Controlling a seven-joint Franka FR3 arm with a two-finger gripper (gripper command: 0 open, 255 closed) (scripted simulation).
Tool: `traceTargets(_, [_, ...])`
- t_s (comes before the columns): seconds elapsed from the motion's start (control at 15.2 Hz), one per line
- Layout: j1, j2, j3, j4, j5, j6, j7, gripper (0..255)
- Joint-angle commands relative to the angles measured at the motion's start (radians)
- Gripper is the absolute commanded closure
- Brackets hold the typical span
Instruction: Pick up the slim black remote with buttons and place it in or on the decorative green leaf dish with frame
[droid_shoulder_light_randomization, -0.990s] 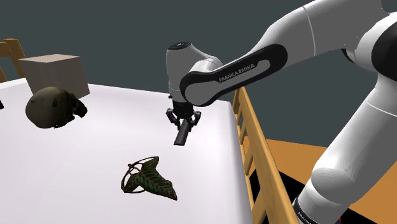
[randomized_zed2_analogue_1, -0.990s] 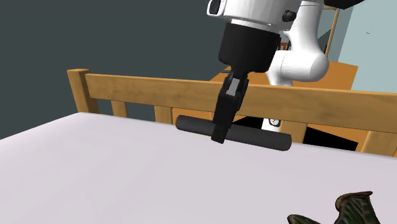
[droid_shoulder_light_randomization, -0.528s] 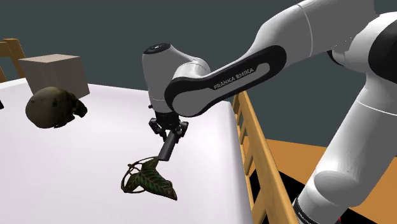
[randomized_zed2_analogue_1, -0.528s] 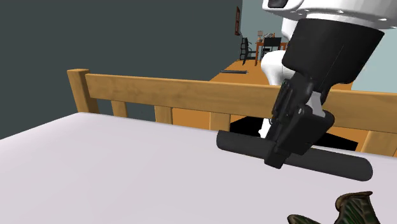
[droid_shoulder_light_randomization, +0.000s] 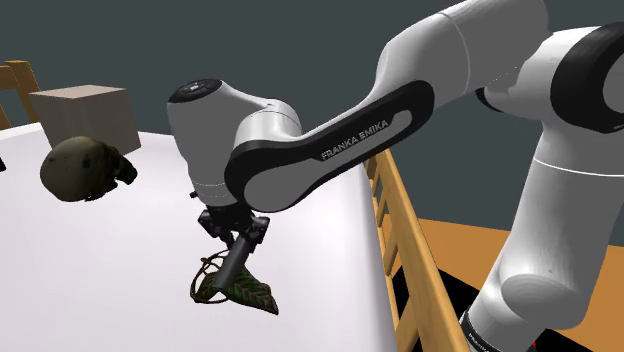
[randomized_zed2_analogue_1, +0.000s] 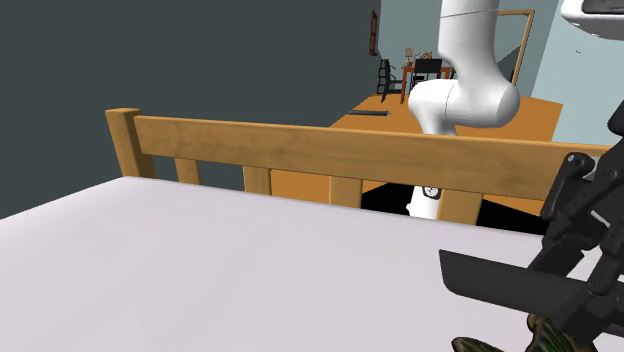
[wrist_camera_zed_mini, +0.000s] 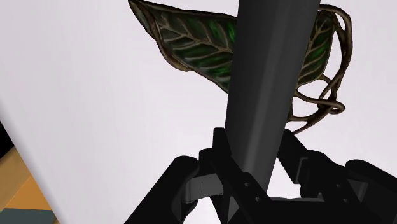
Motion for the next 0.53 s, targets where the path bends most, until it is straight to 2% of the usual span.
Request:
traceTargets(0.0, [0.008, 0.020, -0.001, -0.005, -0.017, 0.015, 0.021, 255])
traceTargets(0.46, [0.019, 0.070, -0.014, -0.047, -0.067, 0.087, 0.067, 255])
